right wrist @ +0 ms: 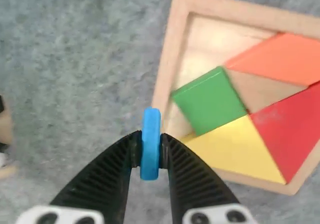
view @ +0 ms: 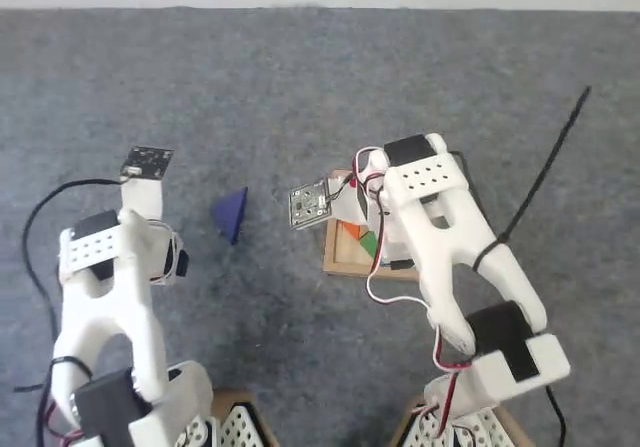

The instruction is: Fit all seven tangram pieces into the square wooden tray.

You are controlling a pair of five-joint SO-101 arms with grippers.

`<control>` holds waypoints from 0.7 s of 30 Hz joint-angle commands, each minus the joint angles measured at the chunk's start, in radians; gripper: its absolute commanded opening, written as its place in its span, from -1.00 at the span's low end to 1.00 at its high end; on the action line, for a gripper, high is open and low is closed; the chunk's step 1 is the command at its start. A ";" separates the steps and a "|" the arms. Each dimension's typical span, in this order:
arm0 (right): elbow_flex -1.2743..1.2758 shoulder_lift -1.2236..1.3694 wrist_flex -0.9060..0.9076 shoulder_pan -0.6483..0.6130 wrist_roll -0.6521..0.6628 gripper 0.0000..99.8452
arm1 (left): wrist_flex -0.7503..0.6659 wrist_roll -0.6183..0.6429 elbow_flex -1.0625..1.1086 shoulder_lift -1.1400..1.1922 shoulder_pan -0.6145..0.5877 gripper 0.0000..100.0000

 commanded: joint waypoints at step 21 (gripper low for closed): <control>0.041 0.070 -0.124 0.030 0.051 -0.98 | -0.041 0.000 -0.007 -0.012 0.040 -0.68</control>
